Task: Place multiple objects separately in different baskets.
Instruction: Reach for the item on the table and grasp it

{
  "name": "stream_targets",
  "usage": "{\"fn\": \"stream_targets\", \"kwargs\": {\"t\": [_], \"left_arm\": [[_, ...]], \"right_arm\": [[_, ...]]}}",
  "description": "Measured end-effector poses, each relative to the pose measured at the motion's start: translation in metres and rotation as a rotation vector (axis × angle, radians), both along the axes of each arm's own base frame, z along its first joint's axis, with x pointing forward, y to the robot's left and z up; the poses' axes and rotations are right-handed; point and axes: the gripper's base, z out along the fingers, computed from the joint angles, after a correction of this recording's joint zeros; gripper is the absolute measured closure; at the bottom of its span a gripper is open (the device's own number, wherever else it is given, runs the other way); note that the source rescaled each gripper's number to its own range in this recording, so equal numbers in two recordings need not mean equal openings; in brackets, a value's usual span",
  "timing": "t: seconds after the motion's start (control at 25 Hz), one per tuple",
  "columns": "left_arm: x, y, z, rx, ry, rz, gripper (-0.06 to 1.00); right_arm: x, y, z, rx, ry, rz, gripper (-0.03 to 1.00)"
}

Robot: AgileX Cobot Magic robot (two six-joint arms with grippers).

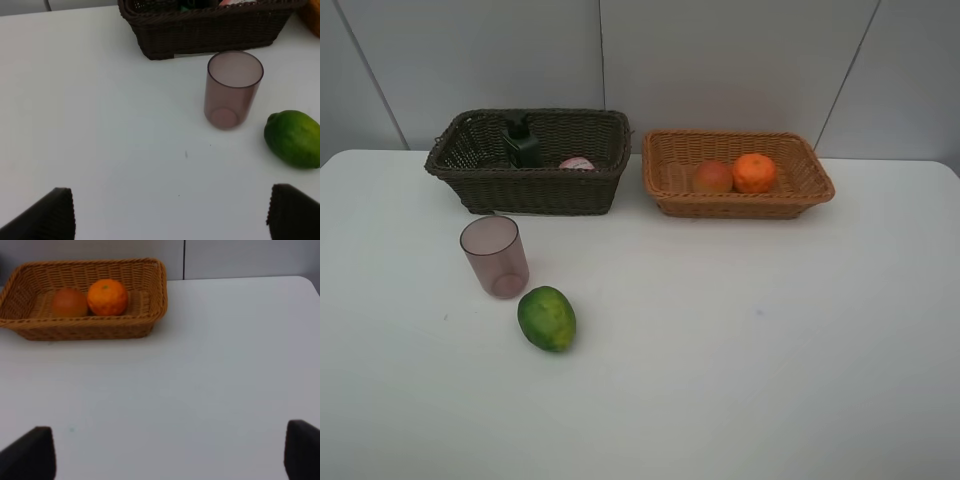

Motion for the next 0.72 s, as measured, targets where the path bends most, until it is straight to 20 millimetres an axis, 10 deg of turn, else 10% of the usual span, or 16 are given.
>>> {"fn": "stream_targets", "kwargs": {"t": [0.48, 0.72], "left_arm": [[0.002, 0.000, 0.000, 0.001, 0.015, 0.000, -0.05], [0.048, -0.004, 0.017, 0.003, 0.185, 0.010, -0.05]], "right_arm": [[0.000, 0.000, 0.000, 0.000, 0.000, 0.000, -0.03], [0.000, 0.000, 0.000, 0.002, -0.001, -0.001, -0.03]]}}
